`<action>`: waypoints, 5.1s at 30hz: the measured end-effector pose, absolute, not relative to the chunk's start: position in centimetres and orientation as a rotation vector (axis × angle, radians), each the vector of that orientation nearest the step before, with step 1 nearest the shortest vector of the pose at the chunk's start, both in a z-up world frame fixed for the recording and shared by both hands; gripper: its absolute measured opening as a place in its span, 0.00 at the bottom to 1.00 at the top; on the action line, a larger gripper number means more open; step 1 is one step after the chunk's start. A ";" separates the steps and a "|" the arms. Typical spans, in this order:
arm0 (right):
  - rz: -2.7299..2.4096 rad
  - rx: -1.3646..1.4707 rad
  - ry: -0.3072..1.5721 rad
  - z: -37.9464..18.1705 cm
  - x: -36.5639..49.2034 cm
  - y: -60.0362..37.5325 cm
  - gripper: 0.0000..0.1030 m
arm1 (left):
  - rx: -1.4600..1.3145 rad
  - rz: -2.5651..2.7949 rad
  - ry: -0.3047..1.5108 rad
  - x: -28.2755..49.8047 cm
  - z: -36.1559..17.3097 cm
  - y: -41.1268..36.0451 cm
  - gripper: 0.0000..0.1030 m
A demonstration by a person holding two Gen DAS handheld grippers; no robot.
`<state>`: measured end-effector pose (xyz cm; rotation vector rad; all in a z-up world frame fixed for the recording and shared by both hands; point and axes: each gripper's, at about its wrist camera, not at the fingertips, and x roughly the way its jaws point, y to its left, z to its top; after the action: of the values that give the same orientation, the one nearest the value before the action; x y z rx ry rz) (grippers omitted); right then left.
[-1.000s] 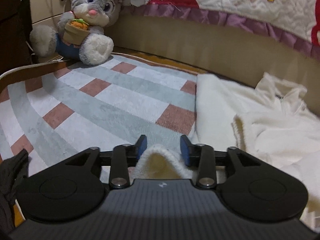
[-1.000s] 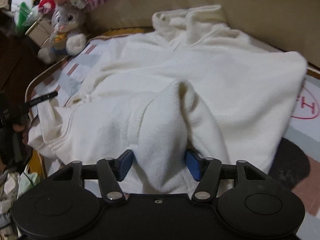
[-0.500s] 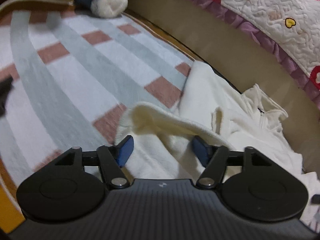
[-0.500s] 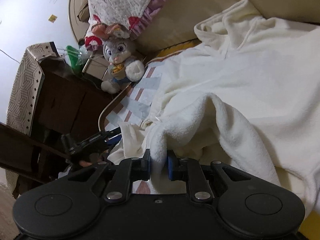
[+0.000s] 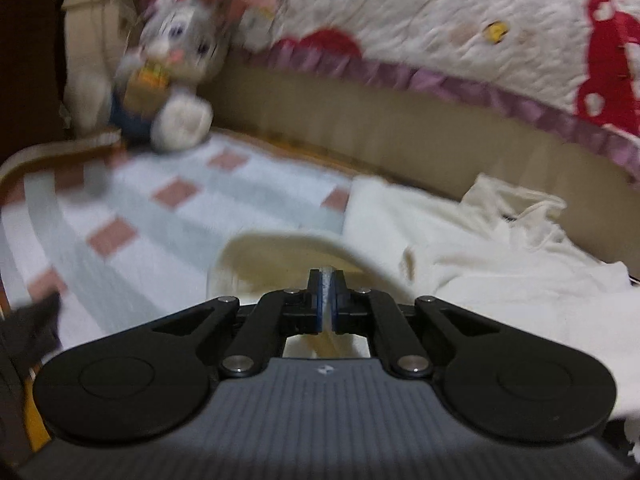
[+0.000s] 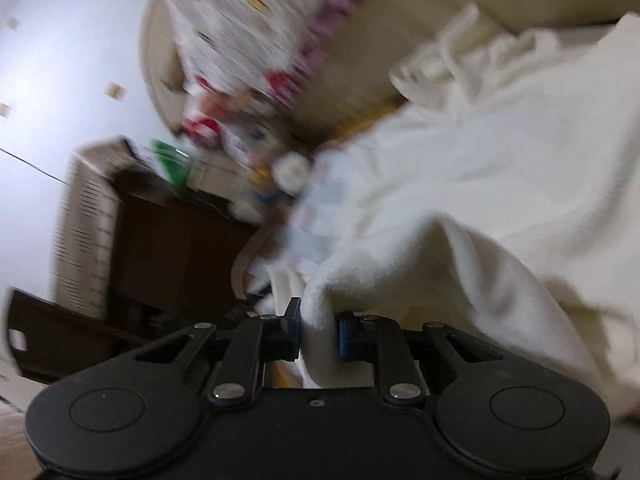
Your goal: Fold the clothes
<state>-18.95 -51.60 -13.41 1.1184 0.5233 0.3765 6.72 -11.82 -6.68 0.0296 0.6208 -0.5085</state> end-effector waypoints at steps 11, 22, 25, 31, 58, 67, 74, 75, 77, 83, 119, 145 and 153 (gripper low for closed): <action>0.283 1.314 0.348 -14.6 -22.4 -52.8 0.20 | 0.030 -0.586 0.538 9.5 -1.6 -16.1 0.03; -0.190 1.420 0.280 -15.2 -17.0 -64.1 0.31 | 0.054 -0.570 0.497 24.0 1.2 -29.5 0.12; -0.311 1.323 0.209 -18.3 -16.4 -64.9 0.42 | 0.084 -0.625 0.482 22.0 -1.7 -28.7 0.42; -0.383 1.231 0.230 -18.3 -17.5 -65.1 0.46 | 0.024 -0.631 0.643 17.2 -9.4 -21.9 0.43; -0.462 1.331 0.663 -21.5 -24.3 -56.8 0.60 | -0.619 -0.486 0.980 15.5 -17.8 -15.4 0.65; -0.491 1.199 0.676 -21.8 -24.2 -55.9 0.53 | -0.671 -0.288 0.976 14.5 -18.0 -13.8 0.62; -0.435 1.311 0.637 -24.0 -23.4 -57.7 0.58 | -0.472 -0.452 0.930 15.5 -18.5 -16.3 0.79; -0.421 1.337 0.616 -24.3 -23.3 -58.1 0.59 | -0.487 -0.447 0.913 15.7 -18.6 -16.6 0.81; -0.392 1.381 0.575 -25.0 -22.8 -58.9 0.59 | -0.529 -0.427 0.886 16.0 -18.7 -17.0 0.89; -0.338 1.244 0.559 -24.6 -20.4 -59.0 0.48 | -0.479 -0.397 0.897 17.2 -18.9 -18.5 0.23; -0.184 0.729 0.859 -10.1 -18.9 -55.2 0.44 | 0.089 -0.309 0.771 4.5 -10.3 -7.5 0.40; -0.189 0.390 0.788 -19.0 -4.8 -53.6 0.61 | 0.394 -0.904 0.848 13.0 -13.0 -33.8 0.50; -0.089 0.358 0.758 -20.7 -2.6 -54.6 0.59 | 0.548 -0.962 0.888 13.8 -15.5 -38.0 0.13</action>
<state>-2.64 -54.62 -20.69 0.3577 0.7578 -0.0887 13.84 -37.96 -15.55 0.5479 0.8883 -0.9619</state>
